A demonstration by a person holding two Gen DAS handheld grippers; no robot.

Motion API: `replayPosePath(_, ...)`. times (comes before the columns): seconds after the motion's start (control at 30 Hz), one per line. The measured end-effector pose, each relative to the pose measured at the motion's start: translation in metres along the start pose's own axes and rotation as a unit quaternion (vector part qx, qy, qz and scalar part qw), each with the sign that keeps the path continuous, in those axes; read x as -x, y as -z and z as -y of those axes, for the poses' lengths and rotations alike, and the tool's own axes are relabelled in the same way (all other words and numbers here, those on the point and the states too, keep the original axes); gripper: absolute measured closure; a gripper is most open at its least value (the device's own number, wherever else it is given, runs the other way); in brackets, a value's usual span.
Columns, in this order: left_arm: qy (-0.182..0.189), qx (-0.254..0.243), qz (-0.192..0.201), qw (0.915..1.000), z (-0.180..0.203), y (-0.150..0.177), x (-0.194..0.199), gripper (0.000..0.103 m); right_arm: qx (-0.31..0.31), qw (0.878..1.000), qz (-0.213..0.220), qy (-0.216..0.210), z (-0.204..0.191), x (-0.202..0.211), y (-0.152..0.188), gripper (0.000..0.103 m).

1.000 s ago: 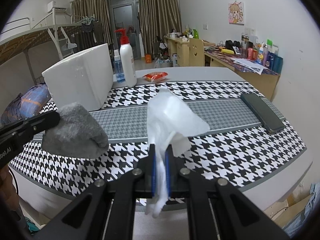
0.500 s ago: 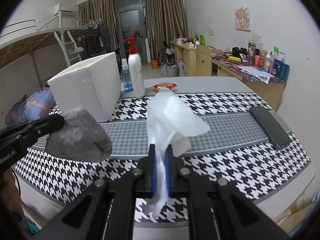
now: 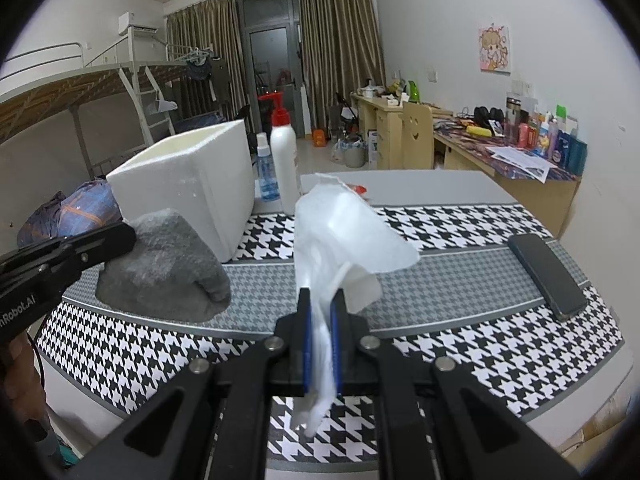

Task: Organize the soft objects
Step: 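Lift the grey sock and white tissue and carry both toward the foam box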

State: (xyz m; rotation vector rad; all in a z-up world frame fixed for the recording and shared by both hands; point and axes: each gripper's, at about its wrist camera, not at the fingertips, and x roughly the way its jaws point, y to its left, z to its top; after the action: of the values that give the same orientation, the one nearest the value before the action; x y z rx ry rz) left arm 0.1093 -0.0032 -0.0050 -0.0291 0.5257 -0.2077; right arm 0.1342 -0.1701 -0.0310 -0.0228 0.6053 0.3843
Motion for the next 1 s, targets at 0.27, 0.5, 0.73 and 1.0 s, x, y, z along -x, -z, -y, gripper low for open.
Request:
replayPosePath(0.27,-0.007,-0.005,0.009,0.9999,-0.004,-0.009,0.003,0.098,-0.001,1.000,0.011,-0.007,-0.003,0.001,-0.010,0.092)
replayPosePath(0.5,-0.012,-0.005,0.016,0.9998,-0.009,-0.018,0.002,0.098,0.003,1.000,0.019,-0.012,-0.007,0.001,-0.016,0.092)
replayPosePath(0.73,-0.021,-0.010,0.027,0.9994,-0.014,-0.031,0.004,0.098,0.004,1.000,0.025,-0.017,-0.009,0.001,-0.025,0.092)
replayPosePath(1.0,-0.032,-0.012,0.031,0.9989,-0.019,-0.041,0.002,0.098,0.010,0.999,0.029,-0.018,-0.014,0.003,-0.035,0.092)
